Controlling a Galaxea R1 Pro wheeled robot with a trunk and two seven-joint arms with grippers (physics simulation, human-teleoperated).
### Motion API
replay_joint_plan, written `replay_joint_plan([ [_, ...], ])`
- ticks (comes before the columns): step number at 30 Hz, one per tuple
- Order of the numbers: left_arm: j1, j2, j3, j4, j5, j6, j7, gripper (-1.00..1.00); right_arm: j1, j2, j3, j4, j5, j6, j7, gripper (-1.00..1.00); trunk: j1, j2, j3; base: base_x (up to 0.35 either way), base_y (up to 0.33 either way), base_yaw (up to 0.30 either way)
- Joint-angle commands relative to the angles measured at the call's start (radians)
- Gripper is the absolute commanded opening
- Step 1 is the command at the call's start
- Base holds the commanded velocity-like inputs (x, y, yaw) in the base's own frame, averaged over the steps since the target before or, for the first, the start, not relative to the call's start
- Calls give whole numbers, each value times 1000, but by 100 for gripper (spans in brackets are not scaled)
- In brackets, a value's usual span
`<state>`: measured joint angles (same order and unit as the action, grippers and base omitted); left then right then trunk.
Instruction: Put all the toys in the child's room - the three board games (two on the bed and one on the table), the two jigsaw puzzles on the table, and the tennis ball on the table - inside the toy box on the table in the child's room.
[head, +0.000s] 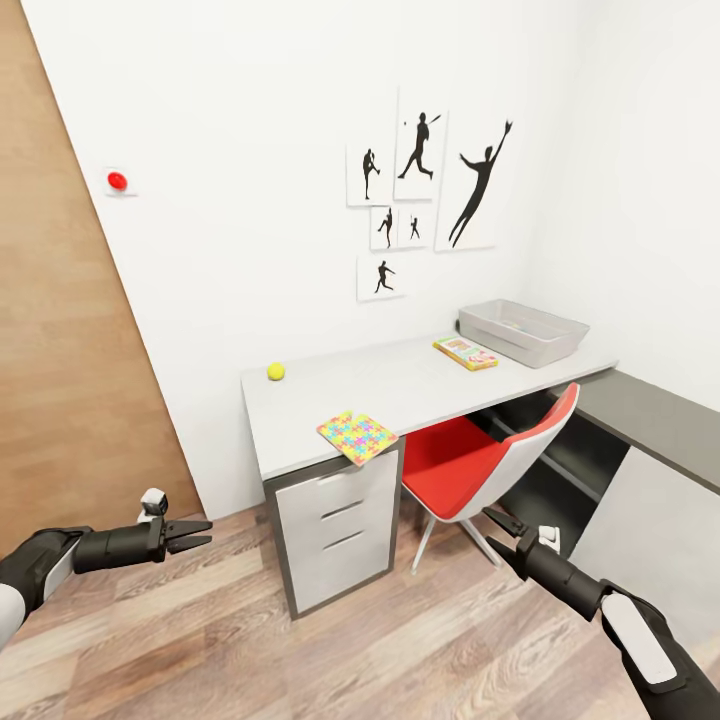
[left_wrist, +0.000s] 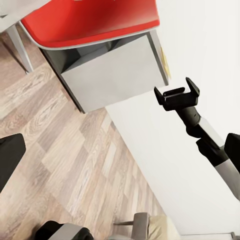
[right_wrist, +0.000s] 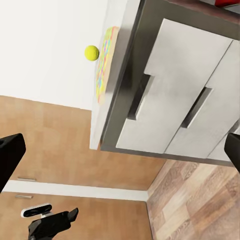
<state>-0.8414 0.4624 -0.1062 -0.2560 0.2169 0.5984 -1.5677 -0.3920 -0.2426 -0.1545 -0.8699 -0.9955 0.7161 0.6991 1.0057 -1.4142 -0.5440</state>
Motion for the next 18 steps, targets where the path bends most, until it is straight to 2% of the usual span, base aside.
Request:
replay_joint_plan([
  [1,-1,1,-9,0,7,11,-3,100,-1,0,-1,0,-3,6,1,100,4,-8,-3,0,0,0],
  [18,-1,-1,-9,0,10,14,-3,100,-1,1,0,0,-2,3,-7,100,69,-127,-44,0,0,0],
])
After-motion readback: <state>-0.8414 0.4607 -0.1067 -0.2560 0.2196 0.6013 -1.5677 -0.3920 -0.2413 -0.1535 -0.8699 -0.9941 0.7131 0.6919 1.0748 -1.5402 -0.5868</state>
